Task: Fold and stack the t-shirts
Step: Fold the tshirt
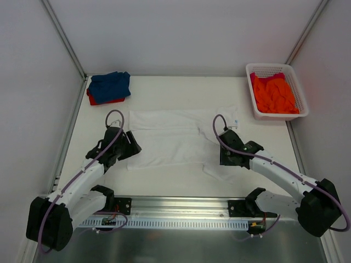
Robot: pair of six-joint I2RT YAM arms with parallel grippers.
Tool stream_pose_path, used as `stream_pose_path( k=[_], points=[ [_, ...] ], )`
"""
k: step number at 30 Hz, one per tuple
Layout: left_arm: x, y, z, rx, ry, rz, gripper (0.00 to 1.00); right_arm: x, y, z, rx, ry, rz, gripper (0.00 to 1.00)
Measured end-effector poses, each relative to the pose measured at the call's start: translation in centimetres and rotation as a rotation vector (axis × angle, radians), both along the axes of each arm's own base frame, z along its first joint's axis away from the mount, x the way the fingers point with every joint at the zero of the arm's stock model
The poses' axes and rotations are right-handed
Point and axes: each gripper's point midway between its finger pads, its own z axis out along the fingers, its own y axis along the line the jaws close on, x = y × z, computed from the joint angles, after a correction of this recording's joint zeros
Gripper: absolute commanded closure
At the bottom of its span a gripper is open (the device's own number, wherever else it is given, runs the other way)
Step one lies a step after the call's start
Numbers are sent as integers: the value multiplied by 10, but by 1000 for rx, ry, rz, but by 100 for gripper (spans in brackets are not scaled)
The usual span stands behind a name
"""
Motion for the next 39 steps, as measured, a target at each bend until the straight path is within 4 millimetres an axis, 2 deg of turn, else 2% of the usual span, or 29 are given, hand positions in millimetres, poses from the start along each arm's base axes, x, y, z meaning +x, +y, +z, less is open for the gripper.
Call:
stream_pose_path(
  k=[6, 14, 20, 24, 30, 39],
  points=[
    [-14, 6, 13, -25, -48, 41, 41, -11, -5, -4, 1, -2, -12, 64],
    [-43, 15, 1, -28, -7, 81, 42, -25, -7, -12, -5, 13, 9, 64],
    [-54, 19, -1, -45, 5, 113, 43, -30, -7, -14, -5, 21, 15, 64],
    [-59, 20, -8, -46, 32, 136, 43, -31, -5, -14, 0, 25, 17, 64],
    [-74, 19, -31, -50, 107, 159, 44, -32, -4, -14, 4, 29, 21, 64],
    [-80, 24, -44, -1, 164, 225, 44, -34, -1, -12, 28, 28, 30, 63]
  ],
)
